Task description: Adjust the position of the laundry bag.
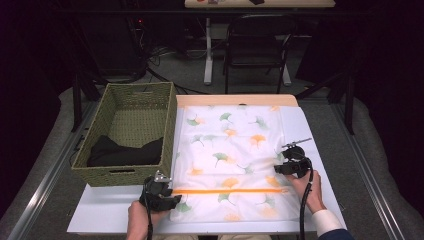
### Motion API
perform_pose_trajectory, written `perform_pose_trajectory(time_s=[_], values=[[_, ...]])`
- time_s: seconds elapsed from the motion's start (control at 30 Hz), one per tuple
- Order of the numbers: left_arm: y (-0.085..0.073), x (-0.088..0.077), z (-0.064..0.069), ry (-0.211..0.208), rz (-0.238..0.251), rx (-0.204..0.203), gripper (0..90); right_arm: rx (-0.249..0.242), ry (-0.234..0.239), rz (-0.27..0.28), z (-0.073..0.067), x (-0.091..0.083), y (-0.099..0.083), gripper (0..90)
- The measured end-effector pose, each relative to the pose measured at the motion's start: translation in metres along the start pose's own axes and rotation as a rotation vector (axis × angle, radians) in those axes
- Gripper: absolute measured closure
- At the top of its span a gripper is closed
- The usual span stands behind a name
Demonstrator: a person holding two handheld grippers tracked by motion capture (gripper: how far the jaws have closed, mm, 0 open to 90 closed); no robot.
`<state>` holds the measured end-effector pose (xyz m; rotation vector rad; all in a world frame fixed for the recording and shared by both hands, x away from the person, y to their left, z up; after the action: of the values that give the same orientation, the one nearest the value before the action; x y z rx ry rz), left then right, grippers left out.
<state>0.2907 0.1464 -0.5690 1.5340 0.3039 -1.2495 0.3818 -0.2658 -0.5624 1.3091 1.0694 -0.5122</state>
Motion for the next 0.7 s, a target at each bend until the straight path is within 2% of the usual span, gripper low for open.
perform_pose_trajectory(time_s=[0.1,0.17,0.3,0.33,0.37,0.43,0.7], values=[[-0.001,0.001,-0.001,0.021,0.016,0.019,67.8,-0.011,0.001,0.005,-0.003,0.002,0.002,78.8],[-0.001,0.001,-0.001,0.028,0.021,0.033,73.8,-0.023,-0.002,0.004,-0.005,0.003,0.004,82.0],[-0.001,0.003,0.001,0.027,0.033,0.033,81.3,-0.031,0.003,0.009,-0.007,0.005,0.006,85.6],[0.000,0.003,0.000,0.029,0.029,0.052,82.9,-0.032,0.002,0.004,-0.007,0.005,0.007,86.1],[0.000,0.003,0.000,0.021,0.028,0.045,83.8,-0.024,0.002,0.004,-0.008,0.005,0.007,86.5],[0.000,0.003,-0.001,0.017,0.027,0.045,85.0,-0.038,0.004,0.007,-0.008,0.006,0.008,86.9],[-0.001,-0.001,-0.007,0.033,0.032,0.030,85.1,-0.061,0.015,0.014,-0.014,0.008,0.011,87.0]])
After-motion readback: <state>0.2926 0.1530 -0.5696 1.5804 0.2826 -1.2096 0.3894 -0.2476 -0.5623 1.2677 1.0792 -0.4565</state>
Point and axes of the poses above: each handheld gripper's, and its own axes: x roughly forward along the jaws, y roughly out of its top, z roughly to its right, the point moved 3 cm from there along x, roughly forward along the jaws, and after that the axes turned 1 degree about z, right-handed, at the moved point
